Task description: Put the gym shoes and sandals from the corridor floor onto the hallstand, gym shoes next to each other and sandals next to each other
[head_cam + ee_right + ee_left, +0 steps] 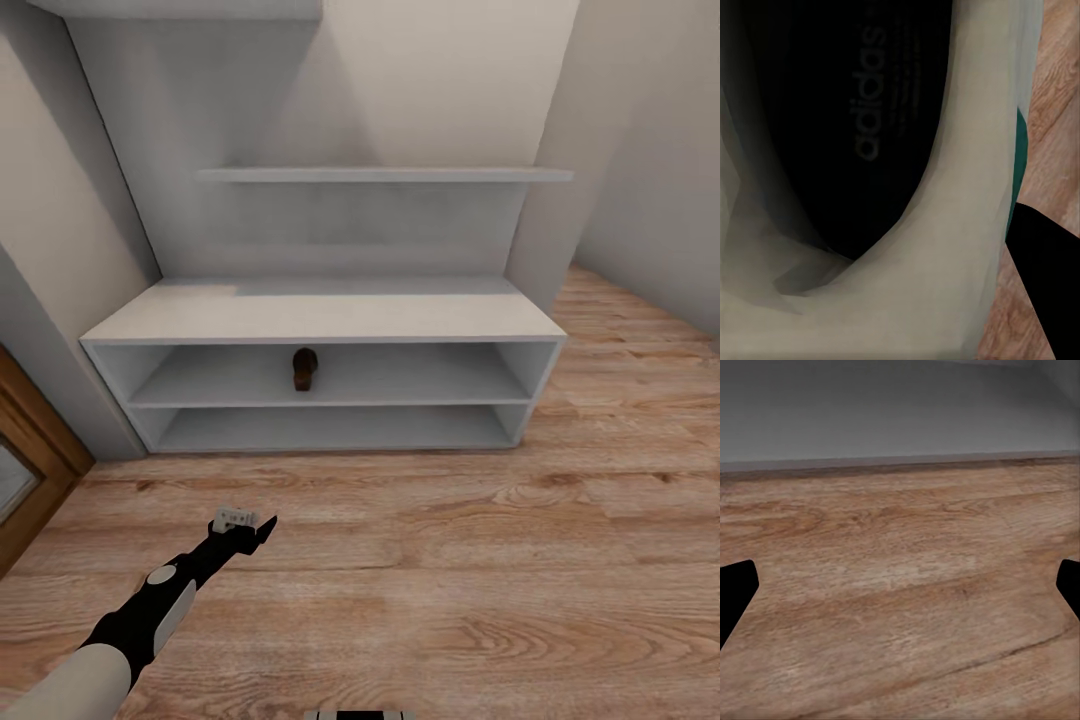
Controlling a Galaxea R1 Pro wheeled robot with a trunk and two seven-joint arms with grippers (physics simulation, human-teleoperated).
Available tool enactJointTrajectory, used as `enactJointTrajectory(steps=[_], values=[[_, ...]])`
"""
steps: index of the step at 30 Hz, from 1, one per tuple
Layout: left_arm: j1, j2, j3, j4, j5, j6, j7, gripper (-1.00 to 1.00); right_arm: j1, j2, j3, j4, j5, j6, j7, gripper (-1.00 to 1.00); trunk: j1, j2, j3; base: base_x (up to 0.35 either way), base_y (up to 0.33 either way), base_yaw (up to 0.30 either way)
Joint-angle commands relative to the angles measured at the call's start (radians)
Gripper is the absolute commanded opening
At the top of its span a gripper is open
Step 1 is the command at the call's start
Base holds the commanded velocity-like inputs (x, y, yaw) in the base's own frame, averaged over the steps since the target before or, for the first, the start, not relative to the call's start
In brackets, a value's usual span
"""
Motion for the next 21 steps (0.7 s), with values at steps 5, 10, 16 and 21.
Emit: enactJointTrajectory(steps=[5,10,16,21], values=[[-0.001,0.002,-0.008,0.001,0.01,-0.004,0.0,1.0,-0.001,0.0,0.0,-0.001,-0.005,0.009,-0.001,-1.0,0.0,0.0,-0.001,-0.003,0.0,0.0],[-0.001,0.003,-0.006,0.001,0.01,-0.004,-0.001,1.0,-0.001,0.001,0.001,-0.001,-0.005,0.008,-0.001,-1.0,0.0,0.0,-0.001,0.0,0.0,0.0],[-0.001,0.01,-0.005,0.001,0.009,-0.002,-0.001,1.0,-0.001,0.011,0.031,0.0,-0.005,0.007,-0.001,-1.0,0.0,0.0,-0.001,0.0,0.0,0.0],[-0.002,0.014,-0.007,0.0,0.008,-0.003,-0.001,1.0,-0.001,0.141,0.495,0.001,-0.006,0.005,-0.006,-1.0,0.0,0.0,-0.001,0.0,0.0,0.0]])
